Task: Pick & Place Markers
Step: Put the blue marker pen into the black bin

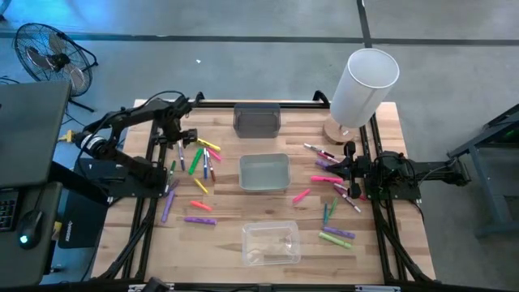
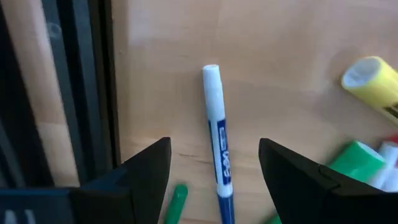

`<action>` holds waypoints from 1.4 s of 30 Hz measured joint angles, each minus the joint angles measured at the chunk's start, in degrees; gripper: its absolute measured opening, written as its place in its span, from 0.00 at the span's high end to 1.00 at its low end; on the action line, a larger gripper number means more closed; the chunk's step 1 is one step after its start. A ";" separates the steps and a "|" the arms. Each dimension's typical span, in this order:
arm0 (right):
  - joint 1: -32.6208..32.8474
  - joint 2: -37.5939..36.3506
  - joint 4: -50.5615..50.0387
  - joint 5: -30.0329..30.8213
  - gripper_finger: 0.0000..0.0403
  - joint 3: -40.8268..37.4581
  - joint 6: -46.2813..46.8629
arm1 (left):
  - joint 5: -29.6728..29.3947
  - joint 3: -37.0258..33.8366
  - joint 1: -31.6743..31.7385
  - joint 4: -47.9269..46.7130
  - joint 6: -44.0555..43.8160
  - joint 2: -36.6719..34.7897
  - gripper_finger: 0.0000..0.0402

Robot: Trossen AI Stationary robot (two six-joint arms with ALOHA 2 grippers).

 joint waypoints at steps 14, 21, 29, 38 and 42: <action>0.00 0.00 0.00 0.00 1.00 -0.01 0.00 | 0.15 -4.92 0.14 8.20 -0.05 2.22 0.41; -0.01 0.00 0.00 -0.01 1.00 0.00 0.00 | 0.04 -5.00 0.01 8.33 -1.56 2.79 0.47; 0.00 0.00 0.00 0.01 1.00 0.00 0.00 | 0.15 -5.05 0.01 8.28 -3.08 2.88 0.72; -0.01 0.00 0.00 -0.01 1.00 -0.01 0.00 | -0.37 -5.09 0.01 8.09 -3.08 2.86 0.95; 0.00 0.00 0.00 0.01 1.00 0.00 0.00 | -0.48 -5.09 0.01 7.98 -3.08 2.86 0.96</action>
